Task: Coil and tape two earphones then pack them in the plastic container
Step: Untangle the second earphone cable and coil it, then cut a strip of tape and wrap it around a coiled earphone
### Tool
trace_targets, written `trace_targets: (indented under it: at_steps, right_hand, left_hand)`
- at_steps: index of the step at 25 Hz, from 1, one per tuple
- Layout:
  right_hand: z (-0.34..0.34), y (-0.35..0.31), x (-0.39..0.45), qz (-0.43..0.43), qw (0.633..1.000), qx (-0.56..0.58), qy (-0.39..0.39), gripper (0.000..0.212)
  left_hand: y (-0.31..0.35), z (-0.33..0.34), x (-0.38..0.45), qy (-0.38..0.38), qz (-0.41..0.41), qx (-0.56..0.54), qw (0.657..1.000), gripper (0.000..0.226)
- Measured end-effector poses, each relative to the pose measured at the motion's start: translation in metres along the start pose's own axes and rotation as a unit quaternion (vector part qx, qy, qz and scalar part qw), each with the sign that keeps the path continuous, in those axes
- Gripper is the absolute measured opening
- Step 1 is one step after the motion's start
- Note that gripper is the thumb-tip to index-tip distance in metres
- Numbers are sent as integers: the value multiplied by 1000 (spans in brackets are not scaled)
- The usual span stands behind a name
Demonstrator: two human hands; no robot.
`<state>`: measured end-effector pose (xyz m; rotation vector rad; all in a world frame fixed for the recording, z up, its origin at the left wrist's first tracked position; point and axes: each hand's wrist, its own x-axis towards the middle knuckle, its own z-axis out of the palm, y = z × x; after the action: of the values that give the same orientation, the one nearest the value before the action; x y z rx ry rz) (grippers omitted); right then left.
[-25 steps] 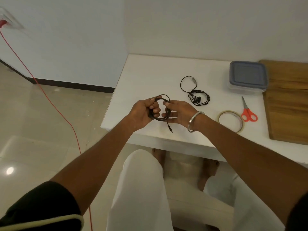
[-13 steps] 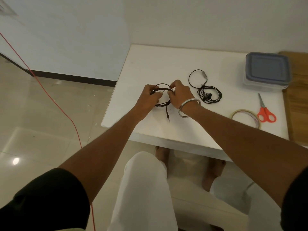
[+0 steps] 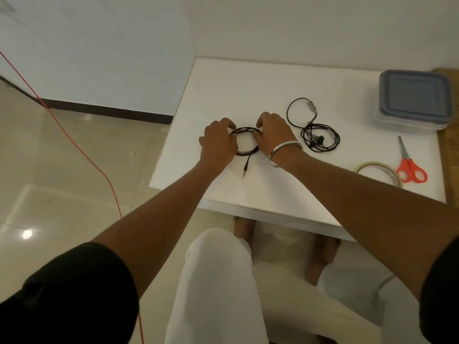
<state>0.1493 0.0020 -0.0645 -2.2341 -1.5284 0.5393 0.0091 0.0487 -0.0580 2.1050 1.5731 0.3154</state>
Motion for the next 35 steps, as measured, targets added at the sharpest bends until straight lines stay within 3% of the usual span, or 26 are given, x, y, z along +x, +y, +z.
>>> trace_targets:
  at_steps: [9, 21, 35]
  right_hand:
    - [-3, 4, -1, -68, 997, -11, 17, 27]
    - [-20, 19, -21, -155, 978, -143, 8, 39]
    - [-97, 119, -94, -40, 983, -180, 25, 48]
  left_hand:
    - [-4, -4, 3, -19, 61, -46, 997, 26]
    - [10, 2, -6, -13, 145, 77, 986, 48]
    - [83, 25, -59, -45, 245, 103, 963, 57]
